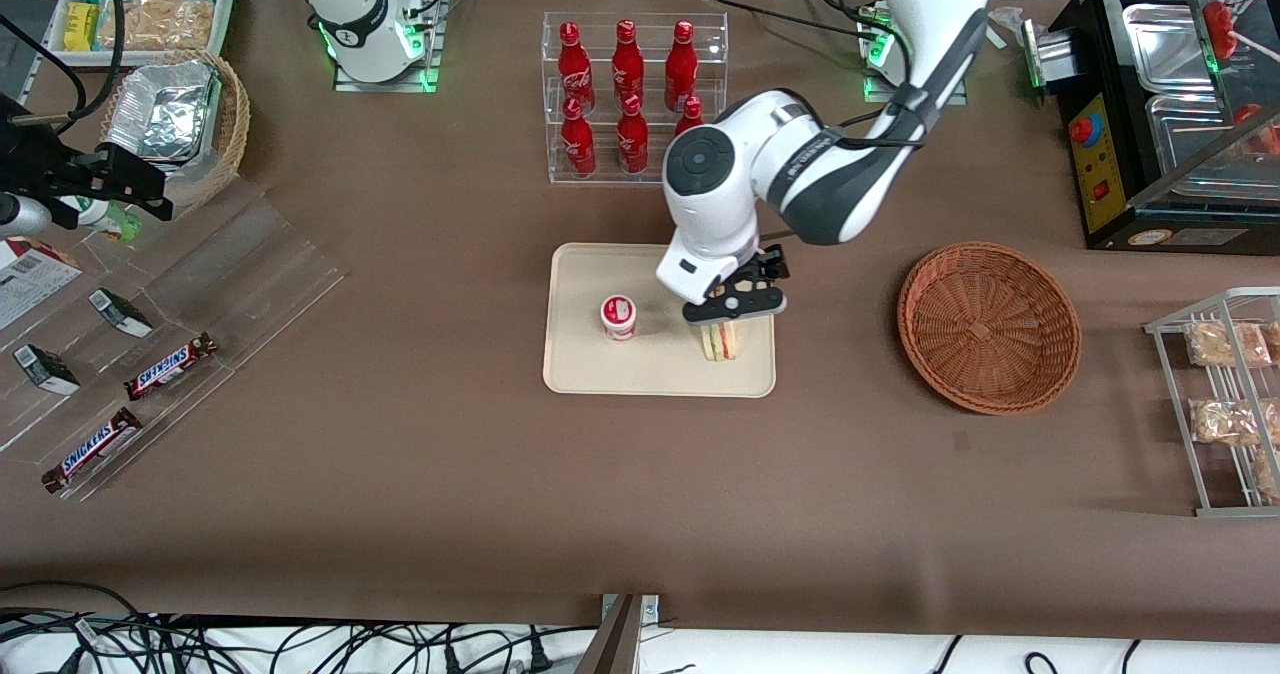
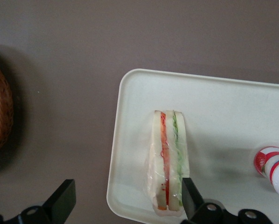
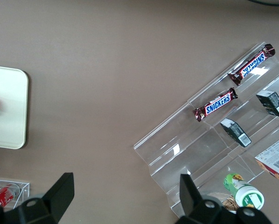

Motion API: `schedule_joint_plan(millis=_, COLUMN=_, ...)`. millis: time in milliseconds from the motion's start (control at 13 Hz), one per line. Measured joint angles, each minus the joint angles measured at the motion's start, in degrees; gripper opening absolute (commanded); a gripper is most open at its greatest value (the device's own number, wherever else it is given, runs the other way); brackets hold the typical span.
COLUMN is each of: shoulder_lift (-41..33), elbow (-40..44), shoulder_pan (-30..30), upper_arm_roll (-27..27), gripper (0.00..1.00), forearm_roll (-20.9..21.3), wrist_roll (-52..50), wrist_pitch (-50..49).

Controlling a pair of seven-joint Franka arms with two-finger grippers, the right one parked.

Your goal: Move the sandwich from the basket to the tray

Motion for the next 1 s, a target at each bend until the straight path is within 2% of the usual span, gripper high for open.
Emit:
schedule_joint_plan(millis=538, shoulder_lift=-2.94, elbow=9.23, shoulder_pan=7.39, upper_arm_roll=0.02, gripper=1.00, forearm_roll=-4.54, wrist_roll=9.15, wrist_pitch=-12.09)
schedule_joint_plan(millis=1000, shoulder_lift=-4.37, elbow=10.70, shoulder_pan=12.50, upper_arm_roll=0.36, gripper=1.00, forearm_roll=-6.44, wrist_roll=20.07, wrist_pitch=-15.73)
